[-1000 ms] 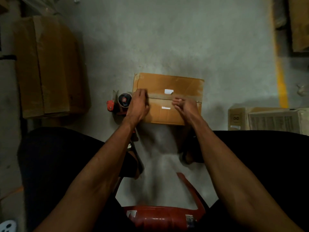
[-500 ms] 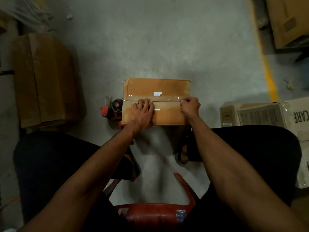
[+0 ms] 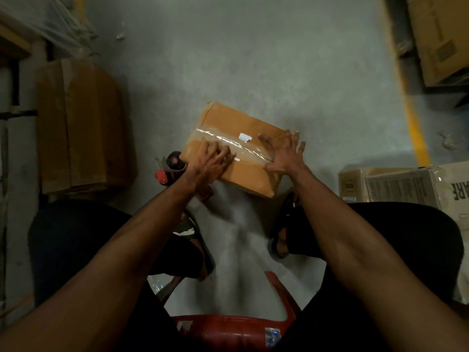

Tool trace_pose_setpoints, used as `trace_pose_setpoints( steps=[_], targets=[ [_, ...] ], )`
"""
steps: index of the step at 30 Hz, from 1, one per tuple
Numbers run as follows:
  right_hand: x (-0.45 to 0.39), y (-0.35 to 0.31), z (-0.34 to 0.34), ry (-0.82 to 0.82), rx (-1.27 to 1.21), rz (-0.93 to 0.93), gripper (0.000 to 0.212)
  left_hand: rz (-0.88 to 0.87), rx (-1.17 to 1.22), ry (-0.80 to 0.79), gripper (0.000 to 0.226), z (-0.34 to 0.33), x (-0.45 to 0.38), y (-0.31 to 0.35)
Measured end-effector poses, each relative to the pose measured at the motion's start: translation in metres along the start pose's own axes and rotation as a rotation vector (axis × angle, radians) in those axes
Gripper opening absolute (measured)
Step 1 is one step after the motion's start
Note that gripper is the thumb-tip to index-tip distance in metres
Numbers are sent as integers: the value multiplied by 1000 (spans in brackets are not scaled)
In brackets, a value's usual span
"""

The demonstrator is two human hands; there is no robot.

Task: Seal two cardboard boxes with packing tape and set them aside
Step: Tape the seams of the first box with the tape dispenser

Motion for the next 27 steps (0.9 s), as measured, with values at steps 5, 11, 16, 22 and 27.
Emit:
trace_pose_setpoints(
  steps=[5, 11, 16, 22, 27],
  targets=[
    [20, 3, -18, -39, -24, -113, 98, 355, 356, -106, 79, -19, 8, -29],
    [68, -27, -59, -146, -214, -160, 92, 448, 912, -18, 63, -26, 9, -29],
    [71, -29, -67, -281, -219, -130, 105, 424, 972, -26, 66, -30, 27, -27],
    [42, -86, -23, -184, 182, -81, 58, 772, 1357, 190, 27, -69, 75, -43],
    [28, -185, -31, -10, -8, 297, 80, 1311, 1835, -116, 24, -157, 98, -11]
  ],
)
Point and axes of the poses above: each hand's wrist, its own x-axis away from the middle knuckle, its own z-axis out of the back of the hand, y = z × x, the point moved 9 cm from there along -x, towards the middle knuckle, and after that the axes turned 3 degrees about -y, right-handed, at the moved point
